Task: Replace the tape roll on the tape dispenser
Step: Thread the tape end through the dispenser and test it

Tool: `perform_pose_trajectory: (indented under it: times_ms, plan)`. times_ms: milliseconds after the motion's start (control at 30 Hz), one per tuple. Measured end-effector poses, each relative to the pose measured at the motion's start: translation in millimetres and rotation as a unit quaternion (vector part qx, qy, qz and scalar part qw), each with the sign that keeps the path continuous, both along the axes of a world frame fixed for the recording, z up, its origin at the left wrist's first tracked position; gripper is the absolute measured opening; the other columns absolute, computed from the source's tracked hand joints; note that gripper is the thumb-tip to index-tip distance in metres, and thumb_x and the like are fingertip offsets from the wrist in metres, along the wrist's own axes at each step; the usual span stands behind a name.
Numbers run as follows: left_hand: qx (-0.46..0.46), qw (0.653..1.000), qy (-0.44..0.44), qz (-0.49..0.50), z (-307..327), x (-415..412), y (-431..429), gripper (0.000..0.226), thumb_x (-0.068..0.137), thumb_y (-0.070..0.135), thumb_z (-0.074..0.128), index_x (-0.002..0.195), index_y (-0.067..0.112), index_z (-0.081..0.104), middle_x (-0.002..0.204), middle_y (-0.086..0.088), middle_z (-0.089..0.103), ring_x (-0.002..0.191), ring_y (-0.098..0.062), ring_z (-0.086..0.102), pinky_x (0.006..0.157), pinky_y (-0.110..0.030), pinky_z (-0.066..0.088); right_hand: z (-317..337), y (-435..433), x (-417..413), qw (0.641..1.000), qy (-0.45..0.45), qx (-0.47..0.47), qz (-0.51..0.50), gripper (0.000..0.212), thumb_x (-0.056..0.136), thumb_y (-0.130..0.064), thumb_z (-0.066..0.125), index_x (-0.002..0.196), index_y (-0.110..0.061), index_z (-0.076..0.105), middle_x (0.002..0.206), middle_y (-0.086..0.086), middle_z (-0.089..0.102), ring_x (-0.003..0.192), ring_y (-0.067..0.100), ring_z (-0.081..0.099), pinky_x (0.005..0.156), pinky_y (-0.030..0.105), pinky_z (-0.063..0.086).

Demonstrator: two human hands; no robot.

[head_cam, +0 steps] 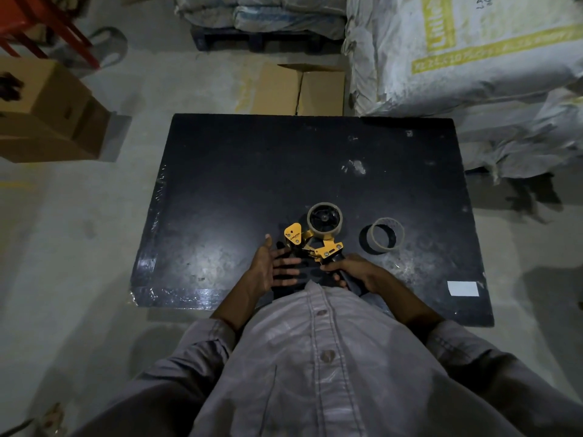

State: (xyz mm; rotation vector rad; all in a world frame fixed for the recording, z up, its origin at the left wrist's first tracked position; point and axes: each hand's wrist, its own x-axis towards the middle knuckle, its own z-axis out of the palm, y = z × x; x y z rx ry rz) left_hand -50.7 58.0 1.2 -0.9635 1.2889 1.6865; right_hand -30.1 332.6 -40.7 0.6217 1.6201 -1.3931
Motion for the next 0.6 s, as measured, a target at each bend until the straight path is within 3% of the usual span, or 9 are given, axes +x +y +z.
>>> perform_pose_trajectory:
  times_ms: [167, 300, 467, 600]
  plan:
    - [-0.003, 1.0, 0.005, 0.008, -6, 2, -4, 0.092, 0.106, 0.083, 0.024, 0.146, 0.014, 0.068, 0.121, -0.017, 0.083, 0.115, -0.045, 0.077, 0.08, -0.053, 0.069, -2, 0, 0, 1.0, -0.002, -0.003, -0.006, 0.042, 0.086, -0.032, 0.1, 0.111, -0.007, 0.079, 0.08, 0.012, 0.071, 0.054, 0.022, 0.06, 0.055, 0.031, 0.052]
    - [0.008, 1.0, 0.019, 0.016, -11, 2, -7, 0.088, 0.106, 0.083, 0.028, 0.144, 0.015, 0.07, 0.126, -0.018, 0.081, 0.118, -0.044, 0.076, 0.082, -0.053, 0.068, 1, 2, 1, 1.0, 0.002, -0.008, -0.003, 0.029, 0.091, -0.029, 0.096, 0.096, -0.01, 0.075, 0.076, 0.011, 0.069, 0.052, 0.022, 0.057, 0.054, 0.03, 0.05]
    - [0.016, 0.999, 0.042, -0.013, -11, 5, -6, 0.072, 0.096, 0.077, 0.065, 0.139, 0.019, 0.07, 0.13, -0.017, 0.08, 0.12, -0.04, 0.077, 0.084, -0.052, 0.068, 1, 2, 0, 1.0, 0.008, -0.015, -0.001, 0.025, 0.093, -0.026, 0.094, 0.094, -0.011, 0.075, 0.074, 0.01, 0.068, 0.052, 0.021, 0.057, 0.053, 0.03, 0.05]
    - [0.008, 0.997, 0.079, -0.024, -10, 9, -4, 0.063, 0.088, 0.053, 0.089, 0.135, 0.013, 0.074, 0.131, -0.015, 0.08, 0.116, -0.034, 0.079, 0.088, -0.051, 0.068, 2, 1, 1, 1.0, 0.013, -0.017, 0.003, 0.026, 0.094, -0.027, 0.094, 0.088, -0.011, 0.074, 0.073, 0.01, 0.068, 0.051, 0.021, 0.057, 0.052, 0.03, 0.05]
